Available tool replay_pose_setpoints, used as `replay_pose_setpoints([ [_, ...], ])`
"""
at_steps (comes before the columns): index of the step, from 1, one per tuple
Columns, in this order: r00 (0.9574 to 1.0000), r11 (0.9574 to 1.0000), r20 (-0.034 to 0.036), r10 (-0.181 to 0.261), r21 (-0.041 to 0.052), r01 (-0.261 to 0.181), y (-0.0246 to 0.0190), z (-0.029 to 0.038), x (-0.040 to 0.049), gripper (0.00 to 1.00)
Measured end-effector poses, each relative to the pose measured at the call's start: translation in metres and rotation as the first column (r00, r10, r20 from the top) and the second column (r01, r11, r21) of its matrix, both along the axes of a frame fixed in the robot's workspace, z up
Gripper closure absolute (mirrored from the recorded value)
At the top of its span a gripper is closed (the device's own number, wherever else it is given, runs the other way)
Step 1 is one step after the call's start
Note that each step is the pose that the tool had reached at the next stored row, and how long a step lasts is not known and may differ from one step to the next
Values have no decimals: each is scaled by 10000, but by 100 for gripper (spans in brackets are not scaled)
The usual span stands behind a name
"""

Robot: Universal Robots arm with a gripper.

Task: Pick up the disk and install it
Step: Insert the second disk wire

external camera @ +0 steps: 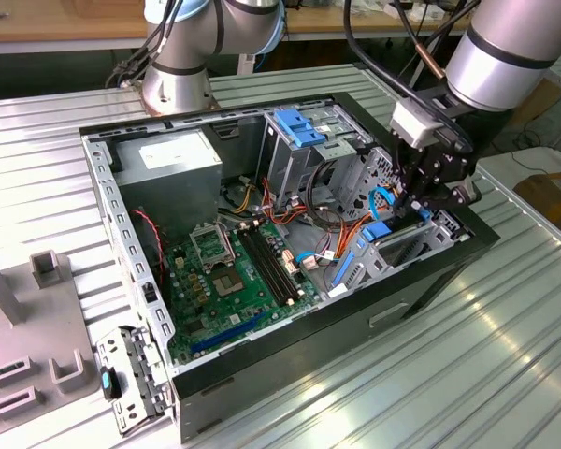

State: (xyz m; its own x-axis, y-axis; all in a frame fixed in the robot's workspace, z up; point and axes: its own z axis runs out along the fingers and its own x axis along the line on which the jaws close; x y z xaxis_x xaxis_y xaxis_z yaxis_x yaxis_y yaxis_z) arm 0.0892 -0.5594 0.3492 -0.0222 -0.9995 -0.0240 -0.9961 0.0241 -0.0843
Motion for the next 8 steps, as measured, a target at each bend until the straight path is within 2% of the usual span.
replay_pose_setpoints([
  [5, 10000, 10000, 1, -48, 23, 48, -19, -5, -1, 84],
  [8, 10000, 10000, 0, -68, 71, 68, -30, -7, -5, 84],
])
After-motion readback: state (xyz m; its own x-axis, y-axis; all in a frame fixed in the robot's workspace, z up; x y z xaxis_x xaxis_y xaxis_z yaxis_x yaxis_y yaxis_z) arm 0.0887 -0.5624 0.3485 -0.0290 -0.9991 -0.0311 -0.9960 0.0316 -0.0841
